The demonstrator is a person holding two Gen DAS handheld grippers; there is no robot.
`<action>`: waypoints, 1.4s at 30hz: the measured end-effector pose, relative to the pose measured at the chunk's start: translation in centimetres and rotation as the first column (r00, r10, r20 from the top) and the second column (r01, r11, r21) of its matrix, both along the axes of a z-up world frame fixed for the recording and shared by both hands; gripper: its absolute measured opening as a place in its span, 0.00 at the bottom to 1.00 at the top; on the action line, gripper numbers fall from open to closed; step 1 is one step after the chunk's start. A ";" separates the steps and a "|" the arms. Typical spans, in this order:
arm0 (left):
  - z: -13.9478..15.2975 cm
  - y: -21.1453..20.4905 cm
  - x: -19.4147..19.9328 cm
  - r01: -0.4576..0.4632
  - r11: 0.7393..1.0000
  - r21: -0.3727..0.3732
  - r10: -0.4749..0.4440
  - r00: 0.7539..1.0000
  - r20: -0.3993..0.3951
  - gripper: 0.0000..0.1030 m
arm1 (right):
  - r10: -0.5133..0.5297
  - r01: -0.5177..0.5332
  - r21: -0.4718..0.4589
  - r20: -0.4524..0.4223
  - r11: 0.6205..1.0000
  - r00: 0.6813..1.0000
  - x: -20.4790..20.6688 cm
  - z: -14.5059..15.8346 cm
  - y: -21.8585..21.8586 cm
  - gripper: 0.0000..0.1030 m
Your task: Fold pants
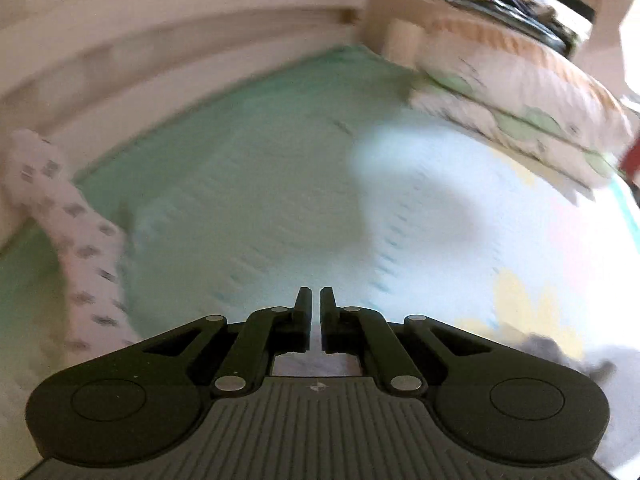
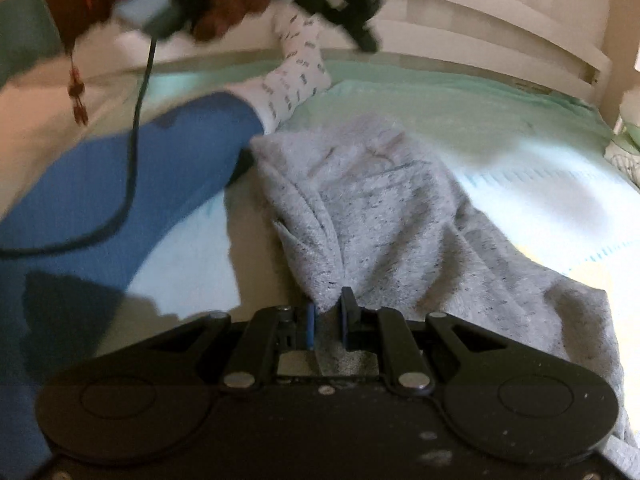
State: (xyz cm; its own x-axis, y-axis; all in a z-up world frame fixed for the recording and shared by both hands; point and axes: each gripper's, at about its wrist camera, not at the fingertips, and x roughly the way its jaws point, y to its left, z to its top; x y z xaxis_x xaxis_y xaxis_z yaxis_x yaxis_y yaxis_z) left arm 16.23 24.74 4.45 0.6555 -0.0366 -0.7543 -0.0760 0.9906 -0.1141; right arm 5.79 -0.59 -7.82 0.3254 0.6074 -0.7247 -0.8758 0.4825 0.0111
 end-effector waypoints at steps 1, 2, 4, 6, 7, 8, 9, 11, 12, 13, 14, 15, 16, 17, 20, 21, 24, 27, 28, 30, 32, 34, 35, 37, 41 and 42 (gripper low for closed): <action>-0.7 -1.1 -0.1 0.037 0.999 -0.013 -0.037 0.999 -0.022 0.04 | -0.001 0.001 -0.007 0.004 1.000 1.000 0.3 -0.3 0.5 0.13; -1.6 -2.4 -0.1 0.076 0.997 -0.024 -0.077 0.996 -0.045 0.04 | -0.005 0.005 -0.007 0.007 1.000 1.000 0.3 -0.7 0.6 0.14; -3.4 -4.5 -0.4 0.128 0.991 -0.039 -0.131 0.988 -0.087 0.04 | -0.011 0.011 -0.004 0.017 1.000 1.000 0.6 -0.7 1.4 0.17; -5.2 -6.6 -0.7 0.174 0.983 -0.065 -0.181 0.977 -0.117 0.04 | -0.022 0.021 0.013 0.030 1.000 0.999 0.2 0.4 0.6 0.24; -6.1 -7.3 -0.8 0.186 0.980 -0.069 -0.194 0.972 -0.133 0.04 | -0.027 0.027 0.032 0.025 0.999 0.999 0.1 0.7 0.3 0.30; -7.0 -7.8 -0.9 0.192 0.979 -0.065 -0.200 0.968 -0.154 0.04 | -0.033 0.032 0.050 0.016 0.998 0.999 -0.3 0.7 -0.3 0.33; -7.9 -8.2 -0.9 0.198 0.978 -0.063 -0.206 0.962 -0.178 0.04 | -0.044 0.043 0.064 0.015 0.997 0.999 -0.6 0.9 -0.8 0.35; -9.6 -8.5 -1.2 0.206 0.977 -0.049 -0.211 0.960 -0.185 0.04 | -0.074 0.072 0.080 0.028 0.994 0.997 -1.4 1.8 -2.4 0.36; -9.8 -8.3 -1.4 0.207 0.977 -0.046 -0.211 0.965 -0.156 0.04 | -0.096 0.092 0.083 0.038 0.992 0.995 -1.8 2.3 -3.4 0.36; -9.8 -8.3 -1.6 0.201 0.978 -0.049 -0.206 0.967 -0.149 0.04 | -0.122 0.118 0.085 0.046 0.989 0.991 -2.2 2.6 -4.5 0.37; -9.6 -8.2 -1.6 0.190 0.980 -0.053 -0.196 0.969 -0.149 0.04 | -0.155 0.151 0.081 0.057 0.985 0.986 -2.7 2.9 -5.9 0.37; -9.4 -8.2 -1.7 0.175 0.983 -0.059 -0.182 0.972 -0.151 0.04 | -0.182 0.177 0.071 0.071 0.982 0.981 -3.0 3.1 -7.0 0.37; -9.2 -8.2 -1.8 0.164 0.985 -0.060 -0.172 0.973 -0.151 0.04 | -0.217 0.212 0.054 0.093 0.976 0.972 -3.5 3.2 -8.4 0.37; -8.9 -8.3 -1.8 0.156 0.986 -0.056 -0.163 0.976 -0.147 0.04 | -0.244 0.241 0.038 0.106 0.970 0.964 -3.7 3.2 -9.6 0.38; -9.5 -8.4 -1.9 0.160 0.986 -0.040 -0.164 0.977 -0.137 0.04 | -0.305 0.311 -0.039 0.125 0.949 0.944 -3.7 2.4 -12.7 0.39; -10.0 -8.5 -1.8 0.157 0.987 -0.037 -0.161 0.976 -0.143 0.04 | -0.309 0.320 -0.066 0.139 0.945 0.941 -3.6 2.0 -13.4 0.39; -10.7 -8.4 -1.4 0.144 0.989 -0.037 -0.148 0.978 -0.146 0.04 | -0.269 0.298 -0.139 0.192 0.944 0.944 -3.7 0.7 -14.3 0.40; -11.1 -7.8 -1.0 0.140 0.989 -0.049 -0.145 0.978 -0.151 0.04 | -0.239 0.282 -0.176 0.232 0.943 0.943 -3.3 -0.5 -14.2 0.38; -11.1 -7.8 -0.9 0.137 0.989 -0.052 -0.144 0.978 -0.152 0.04 | -0.238 0.284 -0.179 0.239 0.942 0.941 -3.0 -0.7 -14.2 0.36; -11.1 -7.6 -0.7 0.129 0.989 -0.064 -0.138 0.978 -0.154 0.04 | -0.219 0.263 -0.199 0.217 0.944 0.951 -2.4 -0.9 -14.4 0.03; -11.2 -7.6 -0.3 0.116 0.990 -0.081 -0.127 0.980 -0.152 0.04 | -0.198 0.242 -0.200 0.217 0.949 0.956 -2.6 -0.3 -15.0 0.02; -11.4 -7.6 -0.1 0.104 0.991 -0.089 -0.116 0.983 -0.144 0.04 | -0.175 0.220 -0.186 0.232 0.958 0.957 -3.1 1.1 -16.1 0.02; -11.6 -7.7 0.0 0.096 0.991 -0.092 -0.108 0.985 -0.137 0.04 | -0.156 0.200 -0.189 0.228 0.961 0.961 -3.6 1.7 -16.5 0.02; -11.8 -7.9 -0.1 0.078 0.992 -0.100 -0.090 0.988 -0.122 0.04 | -0.076 0.122 -0.255 0.183 0.959 0.980 -4.6 1.0 -16.4 0.03; -11.8 -8.2 -0.3 0.069 0.992 -0.109 -0.081 0.991 -0.103 0.04 | 0.034 0.022 -0.340 0.158 0.940 0.987 -6.7 -0.8 -15.8 0.09; -11.8 -8.1 -0.4 0.071 0.991 -0.116 -0.083 0.991 -0.101 0.04 | 0.003 0.038 -0.315 0.129 0.948 0.992 -6.3 -0.2 -15.9 0.12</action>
State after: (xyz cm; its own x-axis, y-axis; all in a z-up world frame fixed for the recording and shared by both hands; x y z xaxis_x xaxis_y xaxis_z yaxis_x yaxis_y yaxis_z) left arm 15.87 16.68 -7.35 0.5648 -0.1716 -0.8072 -0.0177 0.9754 -0.2198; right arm -0.56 -16.51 -8.03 0.4353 0.3473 -0.8306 -0.8513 0.4588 -0.2544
